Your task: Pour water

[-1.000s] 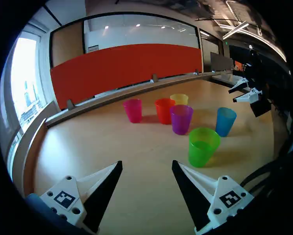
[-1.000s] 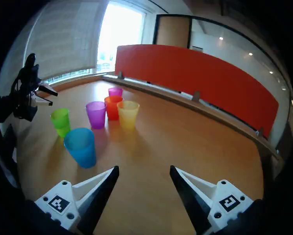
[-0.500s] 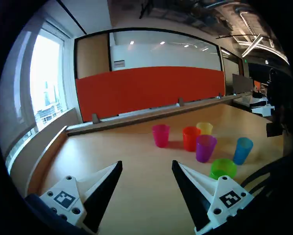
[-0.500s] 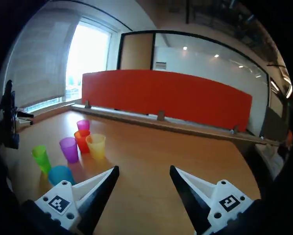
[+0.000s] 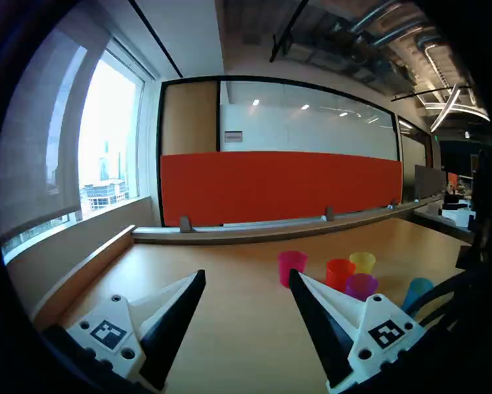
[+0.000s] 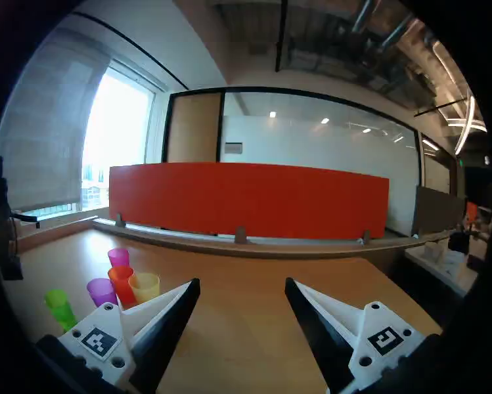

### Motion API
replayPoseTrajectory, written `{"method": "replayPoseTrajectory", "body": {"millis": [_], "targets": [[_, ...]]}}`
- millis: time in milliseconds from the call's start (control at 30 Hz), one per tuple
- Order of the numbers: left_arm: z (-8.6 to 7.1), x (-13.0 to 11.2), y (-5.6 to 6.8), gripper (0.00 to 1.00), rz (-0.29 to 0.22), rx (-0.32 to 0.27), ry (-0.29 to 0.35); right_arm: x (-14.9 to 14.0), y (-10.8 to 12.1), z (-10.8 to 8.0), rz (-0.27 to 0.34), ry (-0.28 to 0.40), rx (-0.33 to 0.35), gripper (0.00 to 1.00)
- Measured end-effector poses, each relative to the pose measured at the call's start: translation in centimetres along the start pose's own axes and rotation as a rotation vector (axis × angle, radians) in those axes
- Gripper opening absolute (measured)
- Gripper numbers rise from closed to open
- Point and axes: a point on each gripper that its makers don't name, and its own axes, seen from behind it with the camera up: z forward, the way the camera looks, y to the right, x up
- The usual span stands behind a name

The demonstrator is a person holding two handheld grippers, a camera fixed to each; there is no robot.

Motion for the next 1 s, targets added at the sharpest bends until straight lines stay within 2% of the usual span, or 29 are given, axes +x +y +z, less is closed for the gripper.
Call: {"method": "replayPoseTrajectory", "body": {"millis": [200,500,800,1000], "targets": [[-0.5,2.9,0.1,0.94,0.000,0.022,0.064,2.6,0.5,-0.5,0.009,0.060,-0.052,1.00],[-0.8,2.0,0.9,0.94,-0.058,0.030,0.077,1.7,1.0,-1.0,0.028,0.058,-0.090,1.00],[-1.0,1.2,1.4,0.94,-0.058,0.043,0.105,-0.3,0.8,-1.0,-0.018,0.035,-0.101,1.00],[-1.3,0.6,1.6,0.94,-0.087,0.060,0.124,-0.7,1.7,-1.0,-0.040,0.035,-0.140,1.00]]}}
